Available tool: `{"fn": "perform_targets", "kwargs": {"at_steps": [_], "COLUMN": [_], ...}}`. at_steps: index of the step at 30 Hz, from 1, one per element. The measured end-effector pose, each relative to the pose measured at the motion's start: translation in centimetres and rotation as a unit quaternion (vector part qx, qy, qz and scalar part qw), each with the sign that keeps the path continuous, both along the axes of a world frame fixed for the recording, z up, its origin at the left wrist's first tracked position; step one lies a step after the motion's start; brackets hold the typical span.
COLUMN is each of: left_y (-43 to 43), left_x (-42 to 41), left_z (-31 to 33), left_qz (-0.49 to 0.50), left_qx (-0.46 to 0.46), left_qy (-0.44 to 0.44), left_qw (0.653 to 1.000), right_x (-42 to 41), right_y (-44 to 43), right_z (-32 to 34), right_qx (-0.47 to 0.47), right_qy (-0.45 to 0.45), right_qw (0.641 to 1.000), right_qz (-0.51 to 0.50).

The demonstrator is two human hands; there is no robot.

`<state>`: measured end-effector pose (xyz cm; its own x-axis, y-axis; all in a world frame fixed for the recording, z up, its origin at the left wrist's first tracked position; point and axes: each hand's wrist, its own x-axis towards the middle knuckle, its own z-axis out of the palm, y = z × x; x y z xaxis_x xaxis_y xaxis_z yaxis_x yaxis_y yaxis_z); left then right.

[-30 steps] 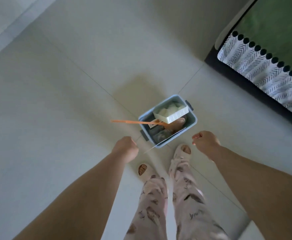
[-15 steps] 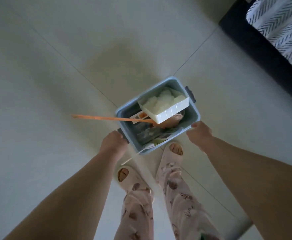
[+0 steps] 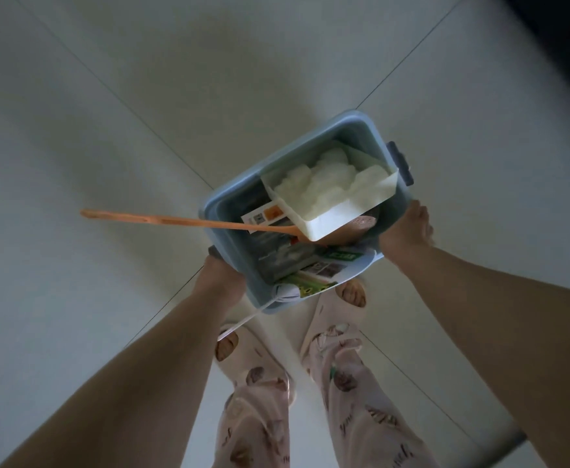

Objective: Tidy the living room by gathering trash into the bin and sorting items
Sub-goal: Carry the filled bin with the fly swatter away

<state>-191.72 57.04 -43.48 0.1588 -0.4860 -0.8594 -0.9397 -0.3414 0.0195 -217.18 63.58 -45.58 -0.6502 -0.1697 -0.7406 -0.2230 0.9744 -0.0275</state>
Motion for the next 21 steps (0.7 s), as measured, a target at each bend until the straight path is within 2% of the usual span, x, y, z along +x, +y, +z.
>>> {"fn": "perform_targets", "kwargs": {"at_steps": [5, 10, 13, 17, 21], "left_y": [-0.1, -0.3, -0.9, -1.1, -1.4], "left_x": [0.8, 1.9, 4.0, 7.1, 9.5], "left_z": [-1.8, -3.9, -3.9, -1.6, 3.3], "left_qz": [0.002, 0.158, 0.184, 0.207, 0.229], "left_qx": [0.001, 0.000, -0.020, -0.016, -0.051], "left_qy": [0.023, 0.028, -0.003, -0.025, -0.029], "left_qw": [1.000, 0.987, 0.983, 0.978, 0.972], "right_x": [-1.3, -1.5, 0.0, 2.8, 5.7], "right_y": [0.1, 0.2, 0.9, 1.6, 0.7], "right_z": [-0.7, -0.4, 0.2, 2.2, 6.0], "right_qx": [0.013, 0.050, 0.033, -0.001, -0.022], "right_qy": [0.018, 0.027, 0.013, -0.006, -0.018], "right_qw": [1.000, 0.998, 0.999, 1.000, 0.999], "right_qz": [0.018, 0.023, 0.034, 0.020, 0.034]}}
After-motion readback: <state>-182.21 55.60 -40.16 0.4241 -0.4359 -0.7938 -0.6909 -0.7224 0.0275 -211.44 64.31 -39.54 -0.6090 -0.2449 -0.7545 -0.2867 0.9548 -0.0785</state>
